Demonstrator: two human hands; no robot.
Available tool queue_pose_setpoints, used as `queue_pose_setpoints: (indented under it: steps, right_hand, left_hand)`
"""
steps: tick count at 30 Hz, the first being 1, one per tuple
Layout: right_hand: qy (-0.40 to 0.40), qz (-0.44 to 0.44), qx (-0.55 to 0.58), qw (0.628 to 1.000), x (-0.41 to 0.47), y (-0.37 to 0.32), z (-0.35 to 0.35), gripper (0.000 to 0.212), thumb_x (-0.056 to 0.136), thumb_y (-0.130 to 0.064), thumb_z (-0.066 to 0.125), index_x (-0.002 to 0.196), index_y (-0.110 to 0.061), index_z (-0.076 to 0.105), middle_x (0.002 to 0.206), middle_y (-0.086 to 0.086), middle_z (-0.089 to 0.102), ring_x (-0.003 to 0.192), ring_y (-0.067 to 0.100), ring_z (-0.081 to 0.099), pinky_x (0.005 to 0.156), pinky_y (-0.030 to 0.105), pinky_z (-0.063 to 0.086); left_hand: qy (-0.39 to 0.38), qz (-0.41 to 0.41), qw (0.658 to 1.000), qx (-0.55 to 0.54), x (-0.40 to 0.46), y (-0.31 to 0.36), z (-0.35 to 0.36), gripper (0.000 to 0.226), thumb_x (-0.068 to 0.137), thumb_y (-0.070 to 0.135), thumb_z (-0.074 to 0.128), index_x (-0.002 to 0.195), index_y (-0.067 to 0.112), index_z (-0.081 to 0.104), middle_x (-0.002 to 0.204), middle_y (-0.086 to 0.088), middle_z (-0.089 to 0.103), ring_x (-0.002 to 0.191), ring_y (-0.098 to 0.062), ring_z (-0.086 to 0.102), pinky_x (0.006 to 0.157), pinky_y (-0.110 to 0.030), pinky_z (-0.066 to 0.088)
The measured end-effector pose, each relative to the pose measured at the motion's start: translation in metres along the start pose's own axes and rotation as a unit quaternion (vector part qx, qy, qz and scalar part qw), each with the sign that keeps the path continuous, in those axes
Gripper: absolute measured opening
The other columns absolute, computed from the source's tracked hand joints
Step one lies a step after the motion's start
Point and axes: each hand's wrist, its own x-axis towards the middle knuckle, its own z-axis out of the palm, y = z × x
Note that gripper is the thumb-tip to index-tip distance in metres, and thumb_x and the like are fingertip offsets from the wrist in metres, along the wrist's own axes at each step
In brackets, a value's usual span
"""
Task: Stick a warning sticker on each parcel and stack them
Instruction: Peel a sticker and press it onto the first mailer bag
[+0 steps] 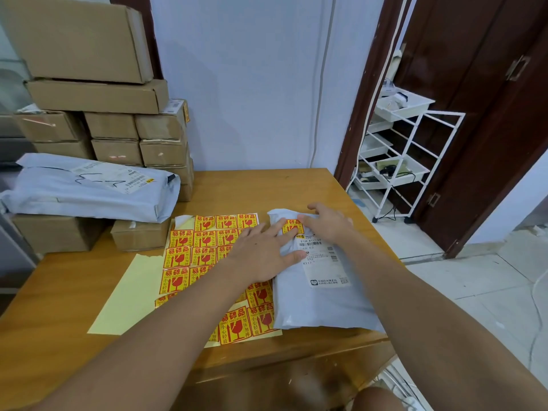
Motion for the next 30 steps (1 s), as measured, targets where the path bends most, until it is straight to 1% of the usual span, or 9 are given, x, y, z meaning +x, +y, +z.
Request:
queue_pose_setpoints:
  steps: [4,6,12,17,19,22,25,27,30]
  right_hand:
    - [-0.064,-0.015,0.066,0.996,-0.005,0.010,-0.010,0.122,0.052,-0.098,0.057,0.153,-0.033,0.035,0.154,-0.002,0.043,0.144,0.026,0.035,0.118,0.049,0.030]
    - [-0.070,-0.020,0.067,0.995,-0.006,0.014,-0.011,0.138,0.035,-0.097,0.062,0.153,-0.033,0.033,0.154,-0.003,0.043,0.143,0.025,0.036,0.116,0.049,0.034]
    - [-0.081,-0.026,0.097,0.992,-0.001,0.015,-0.011,0.110,0.061,-0.067,0.085,0.152,-0.029,0.037,0.152,-0.004,0.045,0.138,0.021,0.044,0.114,0.043,0.039]
    - [-0.008,-0.085,0.074,0.994,-0.021,0.014,-0.016,0.080,0.082,-0.054,0.077,0.148,-0.023,0.044,0.148,-0.001,0.048,0.140,0.022,0.040,0.117,0.045,0.032]
    - [0.027,-0.117,0.049,0.992,-0.038,0.015,-0.020,0.073,0.087,-0.054,0.072,0.147,-0.023,0.045,0.150,-0.002,0.045,0.143,0.020,0.034,0.120,0.045,0.024]
    - [0.061,-0.131,0.069,0.987,-0.057,0.025,-0.022,0.068,0.090,-0.051,0.069,0.148,-0.023,0.046,0.154,-0.005,0.041,0.145,0.016,0.032,0.118,0.032,0.026]
    - [0.093,-0.117,0.082,0.985,-0.075,0.043,-0.019,0.064,0.091,-0.050,0.068,0.145,-0.021,0.048,0.151,-0.006,0.044,0.141,0.015,0.039,0.108,0.023,0.029]
    - [0.097,-0.093,0.075,0.988,-0.090,0.054,-0.017,0.068,0.091,-0.056,0.064,0.147,-0.022,0.045,0.154,-0.004,0.041,0.142,0.016,0.037,0.112,0.028,0.032]
    - [0.058,-0.045,0.056,0.996,-0.115,0.066,-0.010,0.081,0.090,-0.071,0.053,0.155,-0.026,0.034,0.161,0.000,0.031,0.148,0.021,0.029,0.119,0.042,0.030]
  left_hand:
    - [0.004,-0.024,0.999,-0.045,-0.001,0.000,0.005,0.089,0.093,0.084,0.021,0.164,0.037,-0.002,0.170,0.017,-0.012,0.158,-0.017,0.000,0.125,-0.047,0.004]
    - [0.010,-0.027,0.998,-0.055,-0.001,-0.001,0.006,0.092,0.092,0.085,0.023,0.164,0.034,-0.003,0.169,0.020,-0.012,0.158,-0.015,0.000,0.125,-0.047,0.005]
    - [0.016,-0.029,0.998,-0.048,-0.001,-0.001,0.003,0.094,0.090,0.087,0.027,0.164,0.036,0.004,0.169,0.023,-0.008,0.157,-0.015,0.005,0.124,-0.048,0.008]
    - [0.006,-0.024,0.997,-0.067,0.000,-0.002,0.006,0.094,0.091,0.085,0.025,0.164,0.033,-0.002,0.170,0.011,-0.018,0.159,-0.019,-0.008,0.126,-0.047,0.004]
    - [0.047,-0.019,0.996,-0.072,-0.004,-0.002,0.005,0.089,0.094,0.081,0.024,0.165,0.031,0.000,0.171,0.004,-0.015,0.158,-0.018,-0.009,0.127,-0.045,0.003]
    - [0.145,-0.023,0.983,-0.107,-0.015,0.002,0.000,0.076,0.101,0.070,0.028,0.163,0.027,0.019,0.172,0.000,0.009,0.158,-0.019,0.009,0.127,-0.041,0.012]
    - [0.182,-0.035,0.974,-0.129,-0.027,0.009,-0.003,0.069,0.101,0.068,0.034,0.154,0.025,0.040,0.160,0.003,0.041,0.146,-0.021,0.036,0.119,-0.040,0.029]
    - [0.153,-0.050,0.974,-0.160,-0.034,0.009,0.000,0.066,0.097,0.074,0.036,0.144,0.029,0.045,0.139,0.008,0.056,0.128,-0.021,0.050,0.105,-0.042,0.043]
    - [0.090,-0.051,0.970,-0.220,-0.042,0.008,0.009,0.095,0.077,0.096,0.031,0.151,0.037,0.031,0.139,0.008,0.057,0.121,-0.022,0.058,0.098,-0.049,0.051]
